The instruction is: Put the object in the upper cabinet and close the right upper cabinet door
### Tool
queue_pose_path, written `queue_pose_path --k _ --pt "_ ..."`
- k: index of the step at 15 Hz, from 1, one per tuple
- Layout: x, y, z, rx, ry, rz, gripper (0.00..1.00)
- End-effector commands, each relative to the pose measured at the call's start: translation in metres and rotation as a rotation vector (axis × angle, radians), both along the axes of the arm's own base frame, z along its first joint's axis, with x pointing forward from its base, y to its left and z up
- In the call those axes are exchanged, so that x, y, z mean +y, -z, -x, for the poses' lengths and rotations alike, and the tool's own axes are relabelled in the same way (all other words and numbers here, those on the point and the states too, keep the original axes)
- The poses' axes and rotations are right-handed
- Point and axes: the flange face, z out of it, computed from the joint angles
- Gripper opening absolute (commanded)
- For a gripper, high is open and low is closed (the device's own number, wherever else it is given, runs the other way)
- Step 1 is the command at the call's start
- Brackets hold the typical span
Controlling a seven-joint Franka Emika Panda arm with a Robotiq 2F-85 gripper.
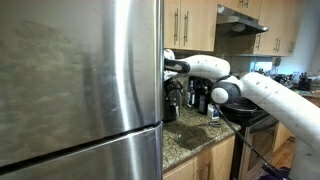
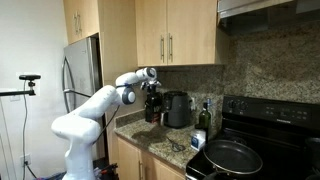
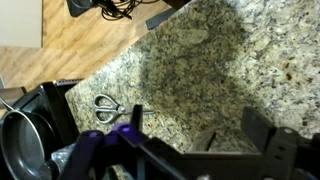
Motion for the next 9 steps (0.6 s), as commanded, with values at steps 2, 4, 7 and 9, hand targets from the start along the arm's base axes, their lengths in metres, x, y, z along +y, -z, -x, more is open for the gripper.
queue_pose_path --k 2,4,7,9 --pt "-0.006 -0.009 -0.031 -0.1 -0.179 -0.148 1.0" --pt "-0.006 -0.012 -0.04 -0.123 -0.249 -0.225 1.0" --pt "-0.003 -0.007 -0.036 -0.096 -0.249 -0.218 1.0" --pt "-0.006 -0.007 -0.037 -0.076 -0.263 -0.261 1.0"
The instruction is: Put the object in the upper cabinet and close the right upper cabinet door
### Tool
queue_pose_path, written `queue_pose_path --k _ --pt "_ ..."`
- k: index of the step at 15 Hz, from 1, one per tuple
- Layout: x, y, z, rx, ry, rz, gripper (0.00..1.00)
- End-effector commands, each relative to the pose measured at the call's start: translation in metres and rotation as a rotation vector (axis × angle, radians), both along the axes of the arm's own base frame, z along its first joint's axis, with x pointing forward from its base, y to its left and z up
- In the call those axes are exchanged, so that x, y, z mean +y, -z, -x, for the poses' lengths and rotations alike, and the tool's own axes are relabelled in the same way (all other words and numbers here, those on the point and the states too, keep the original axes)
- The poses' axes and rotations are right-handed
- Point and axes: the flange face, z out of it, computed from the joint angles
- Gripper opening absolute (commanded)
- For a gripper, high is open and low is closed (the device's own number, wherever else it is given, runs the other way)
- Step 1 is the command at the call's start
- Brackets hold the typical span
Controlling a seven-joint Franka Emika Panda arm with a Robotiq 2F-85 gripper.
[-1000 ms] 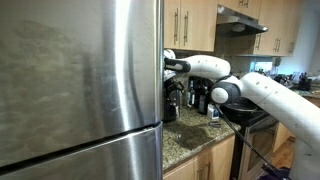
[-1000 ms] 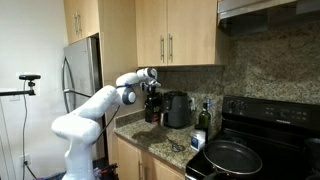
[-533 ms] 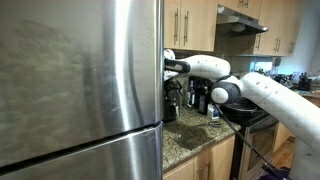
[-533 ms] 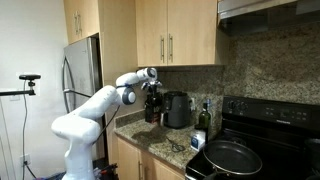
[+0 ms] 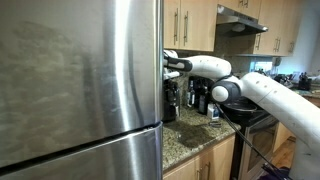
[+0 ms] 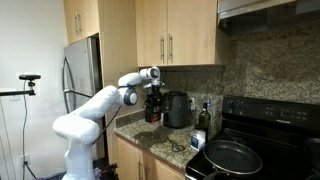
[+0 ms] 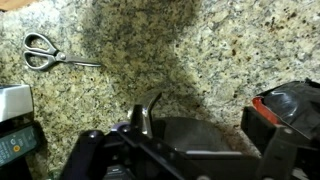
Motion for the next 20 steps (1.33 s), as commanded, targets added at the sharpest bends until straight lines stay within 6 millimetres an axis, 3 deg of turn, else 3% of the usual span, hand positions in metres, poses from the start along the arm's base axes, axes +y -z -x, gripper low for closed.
queue_pose_path --k 1,9,15,20 --pt "-0.003 -0.001 -0.001 0.005 -0.003 -0.007 1.0" --pt "-0.004 0.004 0.015 0.14 0.005 -0.021 1.0" --pt "-0.012 0.005 0.037 0.188 0.35 0.165 1.0" --pt "-0.005 0.006 0.033 0.117 0.65 0.174 1.0"
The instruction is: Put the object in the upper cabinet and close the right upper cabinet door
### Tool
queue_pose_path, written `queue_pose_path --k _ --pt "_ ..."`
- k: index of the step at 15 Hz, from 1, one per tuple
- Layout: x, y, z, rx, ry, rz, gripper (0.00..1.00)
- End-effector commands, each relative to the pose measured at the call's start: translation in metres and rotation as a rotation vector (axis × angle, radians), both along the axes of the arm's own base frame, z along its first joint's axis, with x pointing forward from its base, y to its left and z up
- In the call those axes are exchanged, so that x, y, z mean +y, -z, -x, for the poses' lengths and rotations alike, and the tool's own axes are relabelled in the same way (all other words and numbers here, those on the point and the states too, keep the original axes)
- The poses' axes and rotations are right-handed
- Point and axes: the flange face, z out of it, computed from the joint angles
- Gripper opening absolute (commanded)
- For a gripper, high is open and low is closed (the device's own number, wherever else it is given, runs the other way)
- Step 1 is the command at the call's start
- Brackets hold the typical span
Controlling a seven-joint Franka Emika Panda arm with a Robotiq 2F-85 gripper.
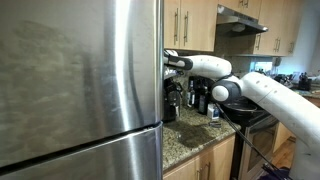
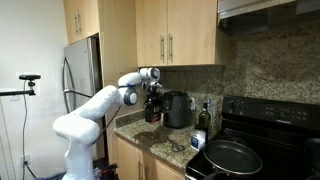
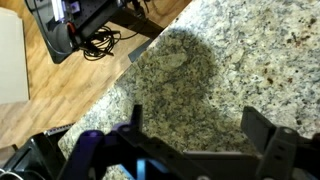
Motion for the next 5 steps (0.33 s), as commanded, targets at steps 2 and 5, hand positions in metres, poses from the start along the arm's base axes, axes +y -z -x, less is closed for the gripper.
queue_pose_path --k 2,5 --pt "0.0034 -0.0046 -0.0013 -0.054 0.255 0.04 1.0" --pt "0.0042 -0.0012 0.0007 -0.045 0.178 0.058 1.0"
